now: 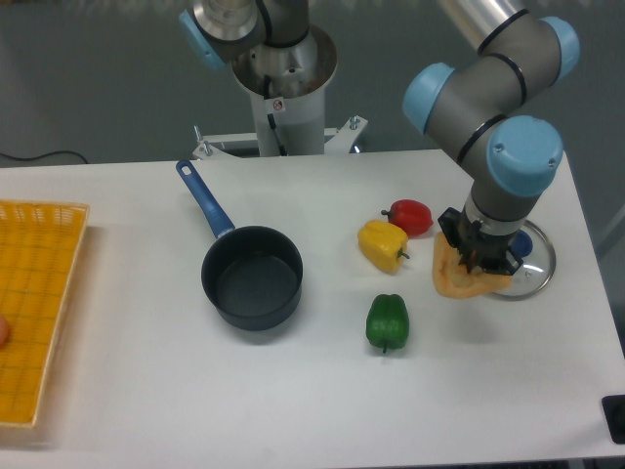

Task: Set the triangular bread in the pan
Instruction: 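Lift the held triangular bread up off the glass lid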

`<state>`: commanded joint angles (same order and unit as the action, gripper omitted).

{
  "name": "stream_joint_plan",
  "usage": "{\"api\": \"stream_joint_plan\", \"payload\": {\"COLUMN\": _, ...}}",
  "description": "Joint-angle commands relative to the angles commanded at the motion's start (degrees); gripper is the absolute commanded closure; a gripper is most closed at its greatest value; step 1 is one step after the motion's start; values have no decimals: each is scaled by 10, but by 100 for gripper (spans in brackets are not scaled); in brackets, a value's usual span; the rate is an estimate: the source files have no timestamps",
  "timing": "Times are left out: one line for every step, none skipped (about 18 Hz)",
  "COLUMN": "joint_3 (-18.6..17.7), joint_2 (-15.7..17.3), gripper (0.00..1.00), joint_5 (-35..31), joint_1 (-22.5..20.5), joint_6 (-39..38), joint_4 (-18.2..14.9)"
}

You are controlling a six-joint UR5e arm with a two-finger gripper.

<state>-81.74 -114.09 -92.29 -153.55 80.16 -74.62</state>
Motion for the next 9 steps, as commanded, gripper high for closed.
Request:
{"api": "stream_joint_plan", "payload": {"joint_3": -3, "joint_2": 4, "gripper": 100, "joint_5": 0, "joint_1": 8, "joint_6": -2, "joint_4": 0}}
{"api": "stream_joint_plan", "payload": {"joint_3": -10, "joint_2": 9, "gripper": 100, "joint_5": 2, "joint_1": 14, "joint_6": -4, "joint_4": 1}}
{"api": "stream_joint_plan", "payload": {"joint_3": -21, "joint_2": 18, "gripper": 100, "joint_5": 4, "joint_1": 17, "joint_6": -9, "joint_4": 3}}
{"api": "stream_joint_plan", "payload": {"joint_3": -32, "joint_2": 27, "gripper": 100, "joint_5": 6, "joint_1": 25, "joint_6": -17, "joint_4": 4}}
{"api": "stream_joint_plan", "payload": {"joint_3": -39, "joint_2": 33, "gripper": 100, "joint_5": 6, "joint_1": 38, "joint_6": -25, "joint_4": 6}}
{"api": "stream_joint_plan", "payload": {"joint_3": -44, "joint_2": 39, "gripper": 100, "joint_5": 6, "joint_1": 45, "joint_6": -33, "joint_4": 7}}
{"api": "stream_joint_plan", "payload": {"joint_3": -47, "joint_2": 43, "gripper": 100, "joint_5": 6, "joint_1": 50, "joint_6": -38, "joint_4": 8}}
{"api": "stream_joint_plan", "payload": {"joint_3": -49, "joint_2": 44, "gripper": 100, "joint_5": 6, "joint_1": 59, "joint_6": -39, "joint_4": 8}}
{"api": "stream_joint_plan", "payload": {"joint_3": -52, "joint_2": 46, "gripper": 100, "joint_5": 6, "joint_1": 68, "joint_6": -39, "joint_4": 8}}
